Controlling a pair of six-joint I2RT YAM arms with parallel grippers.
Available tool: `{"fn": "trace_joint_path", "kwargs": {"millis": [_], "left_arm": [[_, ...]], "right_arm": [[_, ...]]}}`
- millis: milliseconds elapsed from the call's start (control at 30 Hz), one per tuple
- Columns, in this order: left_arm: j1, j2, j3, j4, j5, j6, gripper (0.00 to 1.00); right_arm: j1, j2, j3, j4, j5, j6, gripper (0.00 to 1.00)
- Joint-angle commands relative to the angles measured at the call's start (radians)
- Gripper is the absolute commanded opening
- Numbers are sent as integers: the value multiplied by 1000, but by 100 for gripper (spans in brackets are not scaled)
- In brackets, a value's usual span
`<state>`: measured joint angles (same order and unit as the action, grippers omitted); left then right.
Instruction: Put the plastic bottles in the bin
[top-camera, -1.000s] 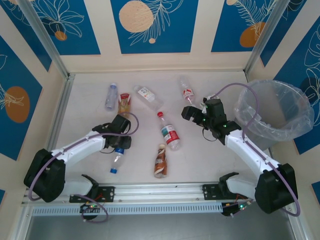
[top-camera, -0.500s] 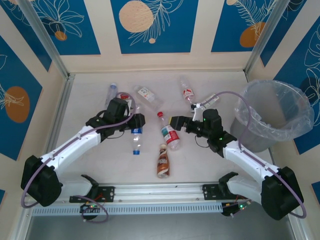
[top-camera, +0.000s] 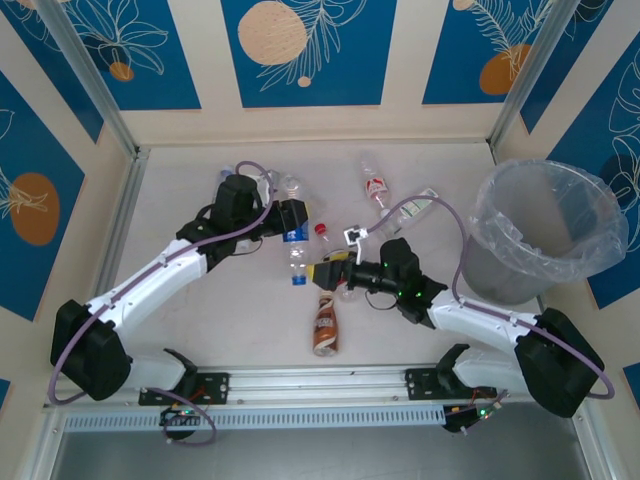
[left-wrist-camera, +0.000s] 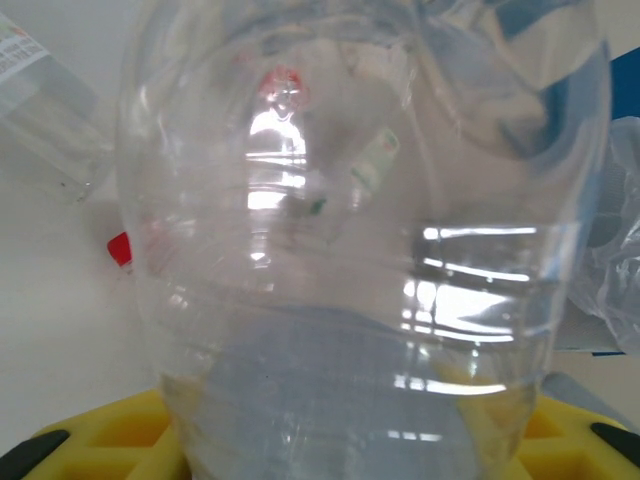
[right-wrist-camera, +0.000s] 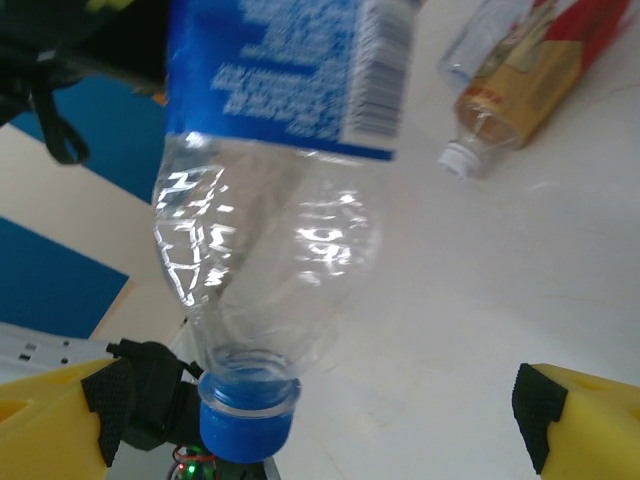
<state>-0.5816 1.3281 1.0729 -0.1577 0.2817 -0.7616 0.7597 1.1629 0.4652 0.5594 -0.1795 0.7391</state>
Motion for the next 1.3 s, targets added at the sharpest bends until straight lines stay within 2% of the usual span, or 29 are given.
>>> {"fn": "trace_joint_path", "kwargs": {"millis": [0, 100, 400, 567, 667, 800, 933, 1067, 1100, 1200, 1267], "left_arm": [[-16, -3, 36, 46, 25, -31, 48], [-16, -5, 32, 60, 18, -47, 48], [-17, -4, 26, 66, 2, -64, 48], [-18, -4, 25, 59, -19, -64, 48], [-17, -6, 21, 61, -25, -68, 48], [-18, -13, 12, 67, -41, -71, 49], [-17, -19, 7, 64, -54, -70, 49], [-17, -20, 8, 61, -55, -69, 50], [-17, -19, 9, 59, -56, -70, 51], [-17, -22, 9, 53, -55, -65, 56], [-17, -26, 14, 46, -50, -54, 62]], "right_arm": [[56, 30, 42, 75, 99, -58, 99], [85, 76, 49, 145, 162, -43, 99], [128, 203, 125, 243, 139, -86, 100], [141, 228, 107, 224, 159, -126, 92], [139, 220, 79, 223, 152, -121, 80], [140, 200, 72, 170, 157, -126, 58], [140, 177, 58, 149, 175, -142, 53], [138, 155, 65, 101, 157, -180, 34], [137, 147, 71, 86, 143, -197, 26], [133, 121, 83, 31, 133, -227, 16], [126, 102, 84, 10, 128, -245, 6]]}}
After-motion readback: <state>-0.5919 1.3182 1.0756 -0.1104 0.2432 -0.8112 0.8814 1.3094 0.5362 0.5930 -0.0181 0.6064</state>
